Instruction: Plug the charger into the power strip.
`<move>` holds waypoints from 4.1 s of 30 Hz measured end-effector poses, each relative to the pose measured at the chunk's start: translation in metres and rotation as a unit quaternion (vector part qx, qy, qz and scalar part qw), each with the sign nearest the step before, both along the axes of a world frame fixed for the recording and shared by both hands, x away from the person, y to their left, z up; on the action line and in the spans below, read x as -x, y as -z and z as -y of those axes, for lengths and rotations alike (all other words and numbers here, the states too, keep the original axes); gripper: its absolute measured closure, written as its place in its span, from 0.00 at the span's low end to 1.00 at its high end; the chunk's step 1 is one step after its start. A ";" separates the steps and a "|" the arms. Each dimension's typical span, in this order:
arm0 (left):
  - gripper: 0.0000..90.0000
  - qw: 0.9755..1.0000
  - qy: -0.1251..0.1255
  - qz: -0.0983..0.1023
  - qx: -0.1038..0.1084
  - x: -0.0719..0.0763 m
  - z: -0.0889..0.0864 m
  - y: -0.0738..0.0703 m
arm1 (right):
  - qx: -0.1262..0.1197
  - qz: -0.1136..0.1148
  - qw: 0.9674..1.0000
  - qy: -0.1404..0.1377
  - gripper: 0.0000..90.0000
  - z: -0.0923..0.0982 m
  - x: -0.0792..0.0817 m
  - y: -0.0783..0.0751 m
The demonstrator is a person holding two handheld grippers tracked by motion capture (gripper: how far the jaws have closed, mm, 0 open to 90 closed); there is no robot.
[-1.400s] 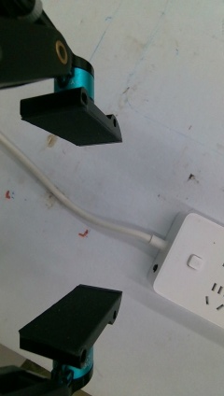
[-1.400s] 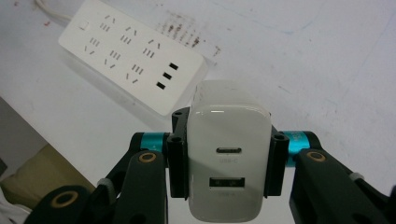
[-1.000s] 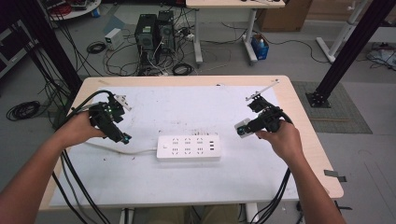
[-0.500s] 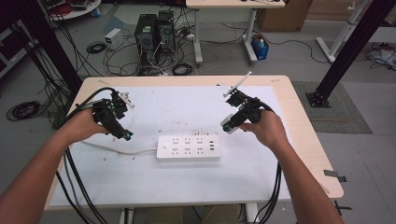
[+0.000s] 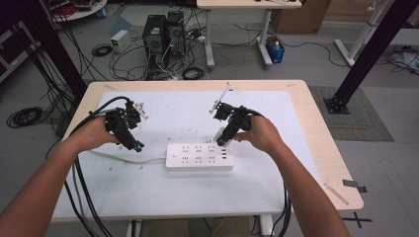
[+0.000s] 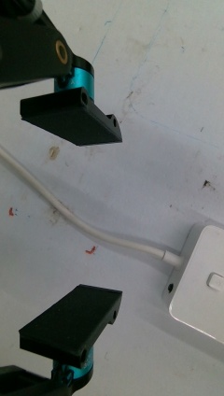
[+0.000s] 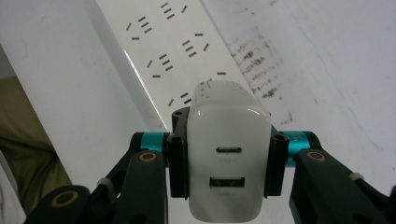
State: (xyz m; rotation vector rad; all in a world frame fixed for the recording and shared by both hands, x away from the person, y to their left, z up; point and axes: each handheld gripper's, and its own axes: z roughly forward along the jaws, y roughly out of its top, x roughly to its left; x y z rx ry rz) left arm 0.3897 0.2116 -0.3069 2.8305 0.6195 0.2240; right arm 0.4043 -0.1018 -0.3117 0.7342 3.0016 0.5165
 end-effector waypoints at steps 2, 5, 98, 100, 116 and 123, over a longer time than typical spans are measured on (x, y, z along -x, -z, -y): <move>0.23 1.000 0.000 -0.001 0.003 0.000 0.000 0.000 | 0.013 -0.002 1.000 -0.016 0.69 -0.008 -0.002 0.006; 0.23 1.000 0.002 -0.002 0.012 0.000 -0.001 0.005 | 0.032 -0.001 0.999 -0.036 0.69 -0.018 -0.007 0.012; 0.23 0.996 -0.044 -0.018 0.076 0.004 -0.020 0.033 | 0.129 -0.001 0.975 -0.181 0.67 -0.057 -0.019 0.045; 0.23 0.996 -0.044 -0.021 0.074 0.003 -0.019 0.034 | 0.138 0.017 0.971 -0.196 0.69 -0.059 -0.013 0.045; 0.23 0.996 -0.036 -0.022 0.076 0.005 -0.012 0.036 | 0.120 0.023 0.975 -0.186 0.69 -0.054 -0.011 0.048; 0.23 0.996 -0.037 -0.021 0.074 0.006 -0.016 0.036 | 0.078 0.004 0.982 -0.170 0.69 -0.043 -0.018 0.051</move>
